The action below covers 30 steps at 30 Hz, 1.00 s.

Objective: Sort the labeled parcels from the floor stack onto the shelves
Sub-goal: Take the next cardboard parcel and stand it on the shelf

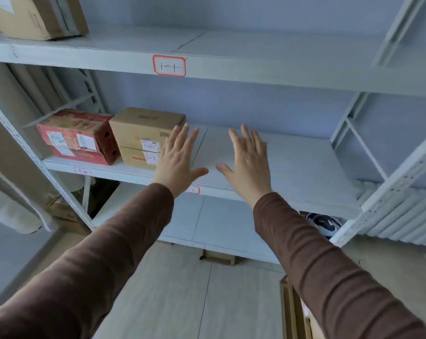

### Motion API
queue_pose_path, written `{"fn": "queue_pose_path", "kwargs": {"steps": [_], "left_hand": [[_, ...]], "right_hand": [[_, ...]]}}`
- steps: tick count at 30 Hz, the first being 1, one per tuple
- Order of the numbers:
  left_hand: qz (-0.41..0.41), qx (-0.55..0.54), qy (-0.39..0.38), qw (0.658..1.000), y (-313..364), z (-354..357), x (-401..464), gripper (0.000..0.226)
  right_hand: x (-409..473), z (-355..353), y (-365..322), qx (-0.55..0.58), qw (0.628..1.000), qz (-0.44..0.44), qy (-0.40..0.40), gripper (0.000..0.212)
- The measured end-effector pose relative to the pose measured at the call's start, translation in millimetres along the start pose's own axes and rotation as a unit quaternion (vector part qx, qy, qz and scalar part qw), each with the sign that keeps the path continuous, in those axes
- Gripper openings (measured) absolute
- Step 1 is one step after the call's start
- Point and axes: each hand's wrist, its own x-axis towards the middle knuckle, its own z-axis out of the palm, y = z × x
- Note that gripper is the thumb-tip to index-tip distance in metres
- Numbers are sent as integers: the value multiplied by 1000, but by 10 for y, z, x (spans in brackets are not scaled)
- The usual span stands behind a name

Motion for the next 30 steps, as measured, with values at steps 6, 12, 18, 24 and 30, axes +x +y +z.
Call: {"fn": "queue_pose_path", "kwargs": {"steps": [6,12,18,24,30], "left_hand": [[4,-22,-79,997,452,499,-602,105],[-5,-41,-156,987,991,962,-1214,106],[1,-39,-197,980,1730,1273,-1554,103],[-22,-4,-240,970,2782,1845,-1820,104],[-73,21,-306,949,3919,2589,-2275,105]], "right_hand": [[-906,65,406,11,994,80,-68,89],[-1801,23,918,-10,982,129,-141,92],[-2417,-141,1590,-13,973,162,-163,90],[-3012,-367,2644,-5,971,161,-175,91],[-3670,-607,3946,-21,963,149,-222,89]]}}
